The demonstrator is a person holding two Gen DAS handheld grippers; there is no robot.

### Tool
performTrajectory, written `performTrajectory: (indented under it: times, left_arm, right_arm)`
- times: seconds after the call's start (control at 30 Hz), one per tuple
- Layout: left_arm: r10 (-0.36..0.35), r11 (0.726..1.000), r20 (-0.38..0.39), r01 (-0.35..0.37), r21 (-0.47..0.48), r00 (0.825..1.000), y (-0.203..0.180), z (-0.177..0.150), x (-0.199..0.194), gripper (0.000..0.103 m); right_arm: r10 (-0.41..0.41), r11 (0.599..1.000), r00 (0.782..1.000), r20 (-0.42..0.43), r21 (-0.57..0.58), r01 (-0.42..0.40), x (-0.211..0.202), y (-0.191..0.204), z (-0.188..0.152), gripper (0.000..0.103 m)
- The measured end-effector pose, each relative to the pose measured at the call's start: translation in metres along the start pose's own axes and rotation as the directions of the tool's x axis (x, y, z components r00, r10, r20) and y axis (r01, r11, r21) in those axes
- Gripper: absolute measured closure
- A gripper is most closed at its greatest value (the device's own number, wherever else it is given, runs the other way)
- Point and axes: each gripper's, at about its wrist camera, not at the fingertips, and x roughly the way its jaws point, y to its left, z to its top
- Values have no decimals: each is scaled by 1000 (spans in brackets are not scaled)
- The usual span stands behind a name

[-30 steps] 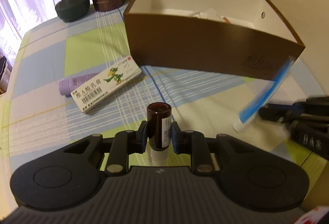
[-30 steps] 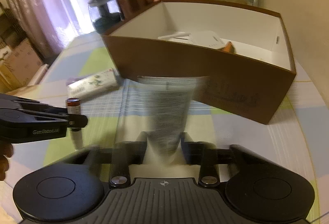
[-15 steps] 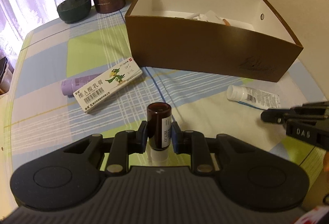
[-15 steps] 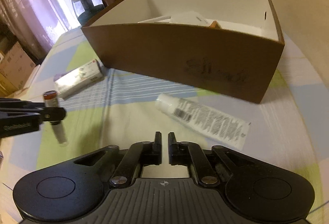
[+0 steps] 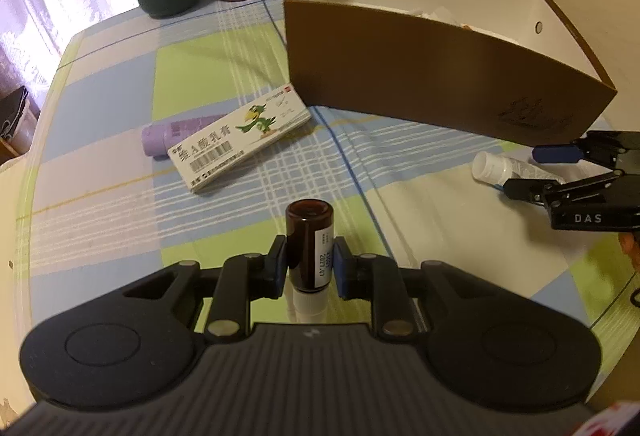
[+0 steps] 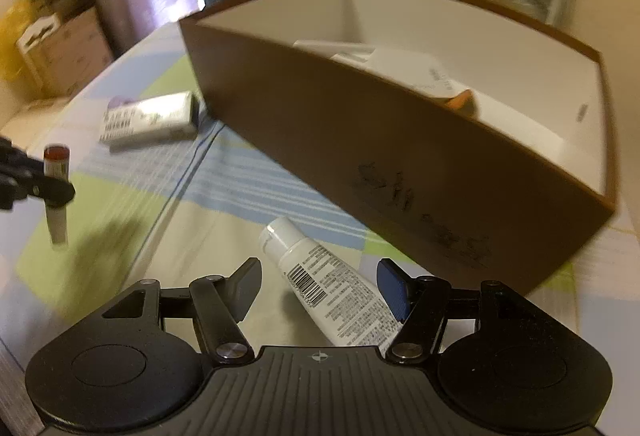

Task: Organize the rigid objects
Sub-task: 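Regrip the white tube with the right tool while the left tool lifts the vial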

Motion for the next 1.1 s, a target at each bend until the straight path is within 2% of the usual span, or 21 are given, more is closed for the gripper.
performTrajectory:
  times: [0.17, 0.23, 0.37, 0.5, 0.7, 0.77, 0.97, 1.1]
  left_arm:
    - [5, 1000, -22, -6, -21, 1000, 5, -3, 4, 84]
    - [4, 999, -30, -5, -31, 1000, 6, -5, 7, 84]
    - [-1, 999, -41, -1, -41, 999, 6, -5, 11, 84]
    - [-5, 999, -45, 3, -38, 999, 4, -4, 14, 84]
    - [-10, 999, -51, 8, -37, 999, 3, -4, 16, 84]
    - [-11, 999, -52, 9, -40, 999, 5, -4, 16, 84]
    - [-8, 999, -58, 5, -51, 998, 8, -7, 17, 84]
    - [-9, 998, -59, 6, -59, 998, 11, -7, 17, 84]
  right_arm:
    - [-12, 999, 999, -40, -51, 10, 11, 3, -1, 42]
    - [7, 999, 999, -46, -45, -9, 11, 9, -1, 43]
    - [32, 998, 997, -63, -53, -35, 11, 31, -4, 52]
    - [67, 996, 995, -69, -60, -71, 12, 56, -7, 55]
    - [54, 981, 995, -81, -181, -68, 25, 86, -8, 55]
    - [65, 979, 995, -78, -186, -78, 27, 88, -7, 55]
    - [58, 982, 996, -73, -178, -71, 33, 93, 0, 73]
    - [57, 987, 996, -72, -148, -67, 32, 94, 1, 74]
